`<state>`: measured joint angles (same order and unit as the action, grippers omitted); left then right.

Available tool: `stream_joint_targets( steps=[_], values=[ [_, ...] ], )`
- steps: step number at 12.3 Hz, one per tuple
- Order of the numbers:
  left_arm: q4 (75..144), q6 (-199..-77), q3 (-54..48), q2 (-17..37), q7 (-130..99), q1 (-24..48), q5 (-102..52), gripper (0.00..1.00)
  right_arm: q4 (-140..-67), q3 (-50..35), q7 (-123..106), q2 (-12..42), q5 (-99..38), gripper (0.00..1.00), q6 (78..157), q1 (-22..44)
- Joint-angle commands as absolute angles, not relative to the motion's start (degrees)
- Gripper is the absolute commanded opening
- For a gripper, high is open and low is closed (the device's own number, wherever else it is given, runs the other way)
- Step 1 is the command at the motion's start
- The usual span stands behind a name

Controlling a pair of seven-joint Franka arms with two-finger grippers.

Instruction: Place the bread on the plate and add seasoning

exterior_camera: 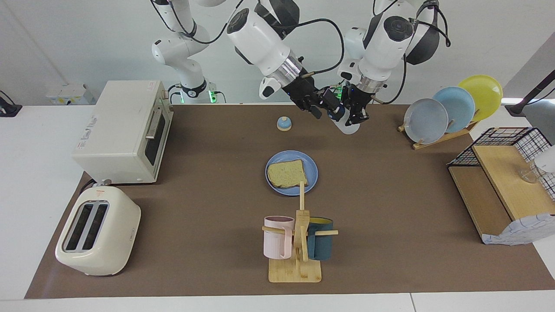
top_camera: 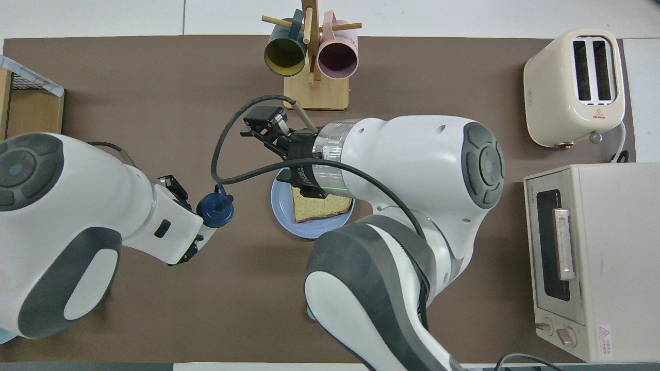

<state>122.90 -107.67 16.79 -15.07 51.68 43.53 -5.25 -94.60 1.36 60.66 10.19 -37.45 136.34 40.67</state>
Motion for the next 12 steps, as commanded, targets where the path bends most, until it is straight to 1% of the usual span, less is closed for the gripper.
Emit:
stream_joint_targets(
  steps=[1,3,7,9,11,12],
  values=[
    [125.2,-109.8,17.0,-17.8,49.7,44.6,-6.3,0.00,-96.8,1.2,60.6,8.7,-33.9,0.69,134.8,41.1],
    [125.2,-109.8,17.0,-17.8,49.7,44.6,-6.3,0.00,-95.8,1.2,60.5,8.4,-28.1,0.65,128.6,41.1],
    [125.2,-110.0,17.1,-17.8,49.7,44.6,-6.4,0.00,-94.4,1.2,60.6,5.5,-27.2,0.62,123.2,41.0],
    [125.2,-109.9,17.1,-17.8,49.7,44.5,-6.4,0.00,-94.7,1.2,60.3,5.5,-25.7,0.58,123.8,41.5],
    [125.2,-109.9,17.1,-17.8,49.7,44.5,-6.4,0.00,-94.7,1.2,58.2,5.7,-23.7,0.49,124.3,41.7],
    [125.2,-109.9,17.1,-17.8,49.7,44.5,-6.4,0.00,-94.7,1.2,57.0,6.0,-23.5,0.47,125.3,41.7]
  ],
)
